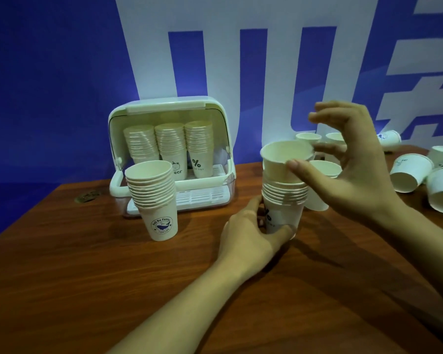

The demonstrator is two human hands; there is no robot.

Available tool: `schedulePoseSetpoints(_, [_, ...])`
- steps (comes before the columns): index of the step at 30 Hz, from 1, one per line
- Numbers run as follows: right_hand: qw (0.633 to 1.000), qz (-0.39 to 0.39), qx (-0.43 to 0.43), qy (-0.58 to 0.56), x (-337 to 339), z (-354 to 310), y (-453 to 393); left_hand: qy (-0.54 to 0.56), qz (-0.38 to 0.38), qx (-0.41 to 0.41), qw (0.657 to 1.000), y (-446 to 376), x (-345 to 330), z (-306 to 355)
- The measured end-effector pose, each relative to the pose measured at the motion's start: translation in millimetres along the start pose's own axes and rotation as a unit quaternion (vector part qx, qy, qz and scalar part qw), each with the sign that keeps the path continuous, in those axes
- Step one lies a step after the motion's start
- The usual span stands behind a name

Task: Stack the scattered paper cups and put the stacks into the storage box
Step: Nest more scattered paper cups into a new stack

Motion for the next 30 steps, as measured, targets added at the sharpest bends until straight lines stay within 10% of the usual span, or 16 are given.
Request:
schedulePoseSetpoints(14, [0.950,-0.197,0.045,0.237,-57.2,4.1,20.2,0.001,0.010,0.002,1.000,-2.5,-1.8,-0.3])
schedulePoseSetpoints(20, [0.980,-0.147,-0.130,0.034,-26.6,38.7,13.5,-0.031,0.035,0.022,0.999,-1.8,5.2,-2.8])
schedulePoseSetpoints(26, [0.863,-0.305,-0.156,0.372,-31.0,116.7,27.3,-0.044,0.053,0.034,0.997,-2.1,12.0,-3.0])
schedulePoseSetpoints(30, [0.891,-0.269,-0.154,0.330,-33.9,125.1,28.5,-0.043,0.053,0.035,0.997,-1.9,12.3,-2.3])
Point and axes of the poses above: each hand's wrist, its own y-axis away from the middle knuckle, its own x-axis out of the back of the hand, z = x × y, the point moved 9 cm from there along -y, towards the middle knuckle, and after that the axes turned 11 degrees about y, right-handed, at the moved point
